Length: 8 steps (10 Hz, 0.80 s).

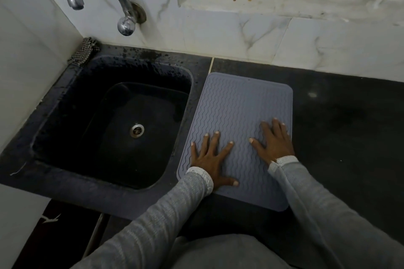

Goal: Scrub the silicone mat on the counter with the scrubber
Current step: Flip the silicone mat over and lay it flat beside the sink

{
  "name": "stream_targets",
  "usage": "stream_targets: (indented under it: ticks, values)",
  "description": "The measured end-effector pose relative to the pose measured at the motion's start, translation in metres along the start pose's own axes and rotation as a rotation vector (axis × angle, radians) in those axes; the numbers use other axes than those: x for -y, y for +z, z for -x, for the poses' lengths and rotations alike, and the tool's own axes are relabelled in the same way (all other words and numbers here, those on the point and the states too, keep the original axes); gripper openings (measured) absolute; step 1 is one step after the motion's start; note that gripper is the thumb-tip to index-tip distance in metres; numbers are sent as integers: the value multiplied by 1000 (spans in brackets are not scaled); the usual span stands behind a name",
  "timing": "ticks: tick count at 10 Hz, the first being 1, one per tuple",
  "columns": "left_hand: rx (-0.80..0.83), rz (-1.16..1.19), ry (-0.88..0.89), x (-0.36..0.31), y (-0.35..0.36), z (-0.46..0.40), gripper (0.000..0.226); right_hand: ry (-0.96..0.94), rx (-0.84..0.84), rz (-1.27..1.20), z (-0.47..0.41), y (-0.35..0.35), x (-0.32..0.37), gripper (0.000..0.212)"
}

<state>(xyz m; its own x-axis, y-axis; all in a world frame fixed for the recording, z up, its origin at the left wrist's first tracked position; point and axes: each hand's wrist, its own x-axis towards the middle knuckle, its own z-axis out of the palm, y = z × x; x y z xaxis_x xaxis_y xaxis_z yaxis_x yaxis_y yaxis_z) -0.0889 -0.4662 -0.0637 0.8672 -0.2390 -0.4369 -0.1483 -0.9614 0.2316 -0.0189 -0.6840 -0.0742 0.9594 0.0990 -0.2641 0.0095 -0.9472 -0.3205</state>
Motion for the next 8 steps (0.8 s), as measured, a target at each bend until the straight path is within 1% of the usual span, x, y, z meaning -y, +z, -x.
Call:
stream_targets:
  ticks: [2, 8]
  values:
    - [-6, -9, -5, 0, 3, 2, 120, -6, 31, 26, -8, 3, -4, 75]
    - [22, -20, -15, 3, 3, 4, 121, -22, 38, 38, -3, 0, 1, 75]
